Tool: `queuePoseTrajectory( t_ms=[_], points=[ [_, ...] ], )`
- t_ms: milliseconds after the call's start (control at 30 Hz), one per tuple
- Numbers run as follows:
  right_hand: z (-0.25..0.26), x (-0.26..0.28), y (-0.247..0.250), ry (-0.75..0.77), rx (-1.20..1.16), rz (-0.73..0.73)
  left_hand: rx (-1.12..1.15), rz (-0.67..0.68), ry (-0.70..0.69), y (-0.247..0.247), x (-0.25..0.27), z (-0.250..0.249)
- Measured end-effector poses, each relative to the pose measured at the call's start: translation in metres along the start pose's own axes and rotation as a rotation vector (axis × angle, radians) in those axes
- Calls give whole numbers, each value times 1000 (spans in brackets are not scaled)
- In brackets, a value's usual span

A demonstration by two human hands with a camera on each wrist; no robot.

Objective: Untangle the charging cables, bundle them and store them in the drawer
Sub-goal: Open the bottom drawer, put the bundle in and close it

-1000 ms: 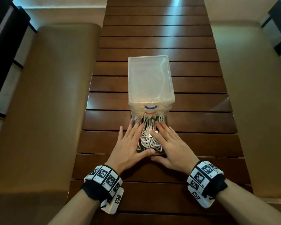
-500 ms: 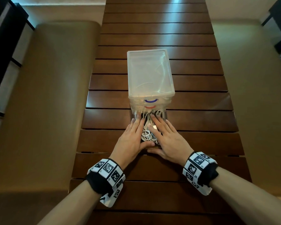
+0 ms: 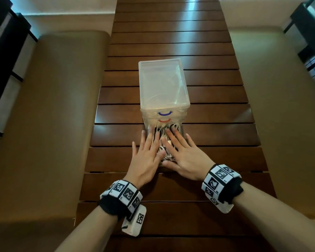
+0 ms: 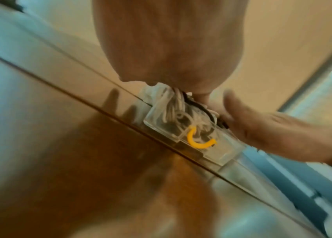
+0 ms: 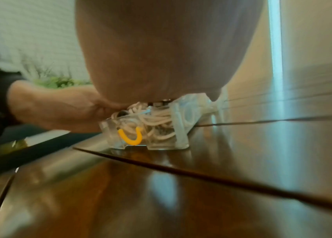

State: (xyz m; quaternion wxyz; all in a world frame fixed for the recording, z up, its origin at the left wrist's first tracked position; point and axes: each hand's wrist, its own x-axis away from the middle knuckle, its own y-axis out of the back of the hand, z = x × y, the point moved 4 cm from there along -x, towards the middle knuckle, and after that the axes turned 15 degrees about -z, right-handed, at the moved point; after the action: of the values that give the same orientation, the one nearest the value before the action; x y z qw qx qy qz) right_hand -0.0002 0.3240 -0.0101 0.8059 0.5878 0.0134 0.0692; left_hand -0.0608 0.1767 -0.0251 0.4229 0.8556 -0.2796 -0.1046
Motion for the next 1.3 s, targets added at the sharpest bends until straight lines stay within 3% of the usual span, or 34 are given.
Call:
queuePoseTrajectory(
  t_ms=[100, 267, 433, 533, 767, 833, 967, 1100, 1300],
  points=[
    [-5, -1, 2, -52, -195, -91, 170, -70, 53, -4, -2, -1],
    [-13, -3, -11, -89, -272, -261, 416, -140, 191, -6, -6, 0],
    [-27, 0, -3, -108, -310, -479, 410, -119, 183, 0, -20, 15],
    [-37, 1, 7, -175, -412, -529, 453, -98, 188, 8, -33, 25],
    [-47, -7, 14, -312, -853, -375, 486, -52, 158, 18, -44, 24],
    [-55, -10, 16, -306, -866, -253, 508, 15, 144, 24, -48, 25],
    [-64, -14, 15, -262, -671, -31, 456, 154, 53, 34, -55, 31],
    [-64, -22, 18, -281, -830, -142, 461, 163, 61, 38, -56, 33],
    [-46, -16, 17, -245, -892, -177, 566, 14, 130, 20, -46, 14]
  ],
)
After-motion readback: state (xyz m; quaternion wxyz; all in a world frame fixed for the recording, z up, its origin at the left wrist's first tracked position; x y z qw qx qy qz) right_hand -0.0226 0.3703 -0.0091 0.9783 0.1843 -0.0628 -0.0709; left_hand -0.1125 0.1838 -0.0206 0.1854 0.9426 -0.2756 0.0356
